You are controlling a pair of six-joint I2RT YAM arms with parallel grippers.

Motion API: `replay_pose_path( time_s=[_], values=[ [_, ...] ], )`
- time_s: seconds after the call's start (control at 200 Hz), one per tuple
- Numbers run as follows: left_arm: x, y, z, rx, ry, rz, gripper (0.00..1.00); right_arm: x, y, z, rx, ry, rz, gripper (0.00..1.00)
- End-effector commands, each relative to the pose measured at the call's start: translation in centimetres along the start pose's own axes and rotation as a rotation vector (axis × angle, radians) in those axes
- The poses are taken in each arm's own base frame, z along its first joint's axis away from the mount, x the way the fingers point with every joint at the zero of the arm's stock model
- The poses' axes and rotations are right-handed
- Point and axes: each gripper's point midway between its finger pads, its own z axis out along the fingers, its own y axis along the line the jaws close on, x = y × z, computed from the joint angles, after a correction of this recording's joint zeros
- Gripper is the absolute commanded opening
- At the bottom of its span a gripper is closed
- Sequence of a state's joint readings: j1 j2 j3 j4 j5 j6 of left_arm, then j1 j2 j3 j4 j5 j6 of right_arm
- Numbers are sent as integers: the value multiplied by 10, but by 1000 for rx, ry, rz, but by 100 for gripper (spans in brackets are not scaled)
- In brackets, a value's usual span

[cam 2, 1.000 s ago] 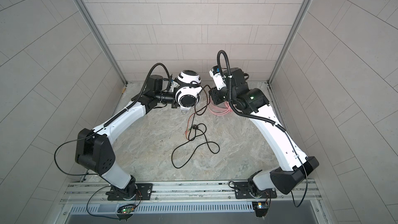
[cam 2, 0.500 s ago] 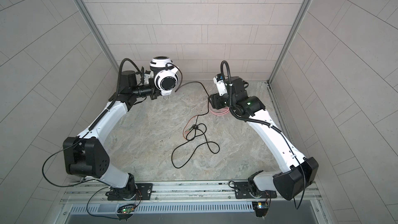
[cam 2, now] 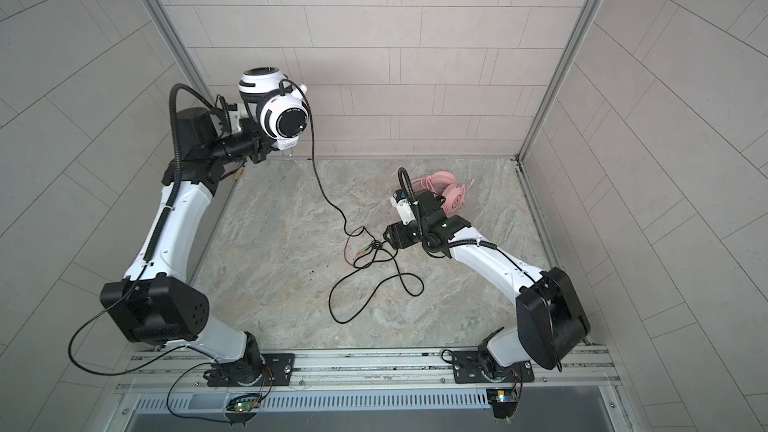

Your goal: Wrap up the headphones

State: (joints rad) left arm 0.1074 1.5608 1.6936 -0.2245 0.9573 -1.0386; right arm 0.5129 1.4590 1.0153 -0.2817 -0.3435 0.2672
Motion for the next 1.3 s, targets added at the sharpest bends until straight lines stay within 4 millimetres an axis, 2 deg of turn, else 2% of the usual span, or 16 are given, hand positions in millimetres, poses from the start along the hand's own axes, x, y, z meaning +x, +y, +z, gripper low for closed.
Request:
replay_pose_path(
  time_s=[0.0, 0.14, 0.27, 0.47, 0.656, 0.786, 0.931, 1.161, 1.296],
  values=[
    [-18, -38, -11, 41, -50, 64, 0, -12, 2, 24, -14, -79, -18, 70],
    [-37, -67, -16, 63, -94, 94, 0, -19, 14, 52, -51, -126, -65, 71],
    [-47, -83, -16, 77, -105, 106, 0, -27, 23, 74, -122, -175, -68, 71],
    [-47, -91, -20, 82, -108, 111, 0, -46, 39, 100, -190, -264, -57, 71],
    [-46, -94, -23, 83, -113, 114, 0, -66, 73, 120, -276, -297, -77, 71],
    [-47, -96, -26, 82, -121, 116, 0, -70, 94, 131, -340, -297, -72, 71],
    [-46, -97, -29, 82, -126, 117, 0, -62, 93, 147, -329, -280, -59, 70],
    [-47, -105, -35, 95, -143, 124, 0, -58, 67, 162, -291, -285, -22, 69],
    [-49, -107, -37, 102, -151, 126, 0, -59, 63, 168, -287, -292, -18, 66]
  ],
)
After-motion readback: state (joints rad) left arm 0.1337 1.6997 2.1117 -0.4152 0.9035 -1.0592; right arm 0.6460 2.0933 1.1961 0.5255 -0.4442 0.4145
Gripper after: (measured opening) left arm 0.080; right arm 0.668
